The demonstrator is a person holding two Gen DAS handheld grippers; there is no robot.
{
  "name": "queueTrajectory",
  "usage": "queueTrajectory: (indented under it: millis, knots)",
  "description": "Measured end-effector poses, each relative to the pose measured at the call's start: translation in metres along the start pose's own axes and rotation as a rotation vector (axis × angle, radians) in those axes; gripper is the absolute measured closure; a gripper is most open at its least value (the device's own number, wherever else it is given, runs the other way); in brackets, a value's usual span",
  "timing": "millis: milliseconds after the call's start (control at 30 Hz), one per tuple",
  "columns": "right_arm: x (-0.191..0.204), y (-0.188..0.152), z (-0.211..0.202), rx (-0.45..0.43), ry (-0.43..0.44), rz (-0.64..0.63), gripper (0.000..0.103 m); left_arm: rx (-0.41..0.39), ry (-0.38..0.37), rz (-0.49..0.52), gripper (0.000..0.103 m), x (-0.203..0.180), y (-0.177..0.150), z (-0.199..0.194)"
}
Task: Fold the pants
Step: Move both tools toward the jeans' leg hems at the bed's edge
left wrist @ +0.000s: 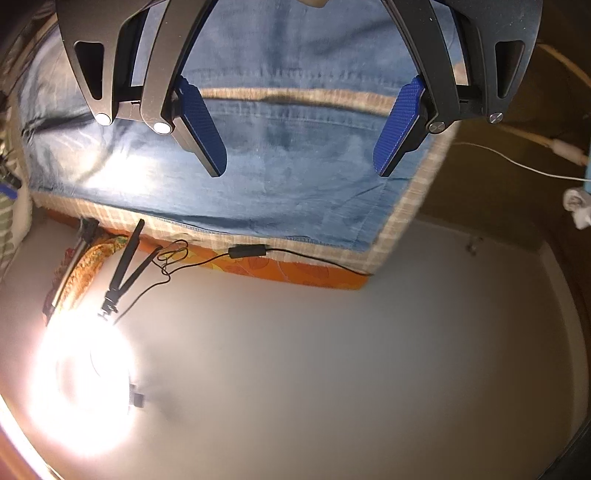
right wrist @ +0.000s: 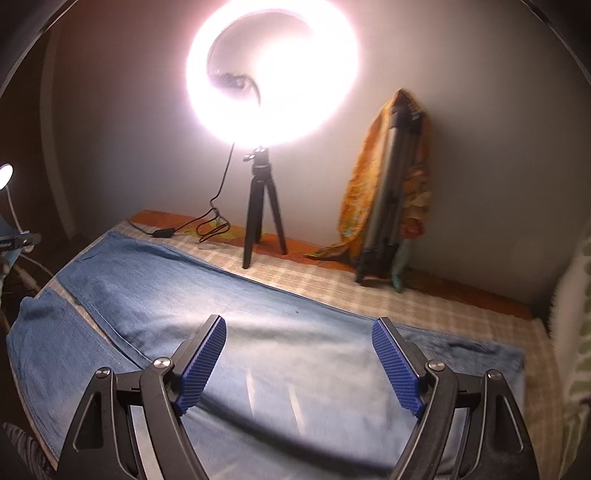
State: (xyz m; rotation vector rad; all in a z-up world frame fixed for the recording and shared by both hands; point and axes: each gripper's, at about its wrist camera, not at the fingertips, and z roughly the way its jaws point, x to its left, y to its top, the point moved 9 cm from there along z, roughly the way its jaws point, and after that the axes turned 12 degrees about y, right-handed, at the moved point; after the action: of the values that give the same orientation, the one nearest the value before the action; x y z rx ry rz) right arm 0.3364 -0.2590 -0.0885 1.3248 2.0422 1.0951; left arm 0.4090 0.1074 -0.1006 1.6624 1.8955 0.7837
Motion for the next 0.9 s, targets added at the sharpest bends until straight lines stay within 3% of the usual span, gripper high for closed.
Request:
queueTrajectory:
  millis: [233, 533, 900]
  knots:
    - [-0.004, 0.007, 0.070, 0.077, 0.087, -0.061, 0.019, 0.070, 0.025, -0.032, 0.022, 0.003, 0.020, 0.065]
    - [-0.019, 0.017, 0.154, 0.150, 0.186, -0.015, 0.019, 0.116, 0.044, 0.007, 0.022, -0.024, 0.036, 0.131]
    - [0.001, 0.008, 0.241, 0.281, 0.318, -0.081, 0.027, 0.159, 0.015, -0.067, 0.022, -0.040, 0.042, 0.175]
